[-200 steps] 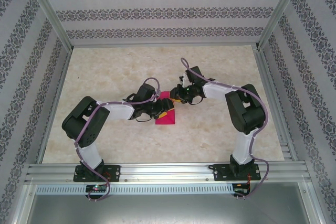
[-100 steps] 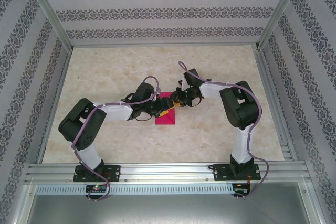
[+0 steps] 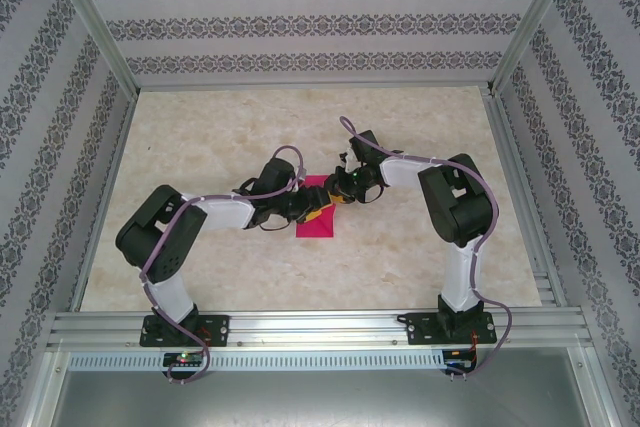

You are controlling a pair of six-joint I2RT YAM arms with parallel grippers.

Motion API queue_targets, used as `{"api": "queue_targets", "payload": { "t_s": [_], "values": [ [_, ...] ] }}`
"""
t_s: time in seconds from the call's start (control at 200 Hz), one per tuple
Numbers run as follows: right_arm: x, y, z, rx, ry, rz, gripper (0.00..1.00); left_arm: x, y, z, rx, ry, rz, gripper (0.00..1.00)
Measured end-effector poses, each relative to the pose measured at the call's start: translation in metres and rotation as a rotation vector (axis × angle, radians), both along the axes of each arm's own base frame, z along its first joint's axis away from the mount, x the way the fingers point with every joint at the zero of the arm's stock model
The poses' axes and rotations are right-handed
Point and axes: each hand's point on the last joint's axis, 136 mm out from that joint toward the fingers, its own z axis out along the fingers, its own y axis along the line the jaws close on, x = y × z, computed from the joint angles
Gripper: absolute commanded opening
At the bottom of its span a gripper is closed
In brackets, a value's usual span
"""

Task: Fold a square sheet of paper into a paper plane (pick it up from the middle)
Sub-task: Fold the triangle a second time at the center of the table.

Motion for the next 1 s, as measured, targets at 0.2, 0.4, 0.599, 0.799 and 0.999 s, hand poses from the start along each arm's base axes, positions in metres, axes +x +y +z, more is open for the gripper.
{"api": "queue_targets", "payload": {
  "t_s": [0.2,0.4,0.599,0.799,0.999],
  "values": [
    [0.000,-0.008,0.026,0.034,-0.054,-0.020,0.34,0.003,0.003,-0.006,0.018,0.003,0.018,0.45],
    [-0.009,-0.028,0.044,0.050,-0.096,-0.053,0.36,0.006,0.006,-0.007,0.026,0.001,0.036,0.40],
    [-0.037,-0.037,0.033,0.058,-0.054,-0.039,0.39,0.007,0.007,-0.008,0.031,0.000,0.042,0.38],
    [-0.043,-0.027,0.039,0.096,-0.072,0.002,0.40,0.006,0.007,-0.009,0.032,0.001,0.042,0.38],
    [-0.044,-0.022,0.043,0.110,-0.091,0.022,0.36,0.006,0.007,-0.009,0.032,0.001,0.042,0.37]
  ]
}}
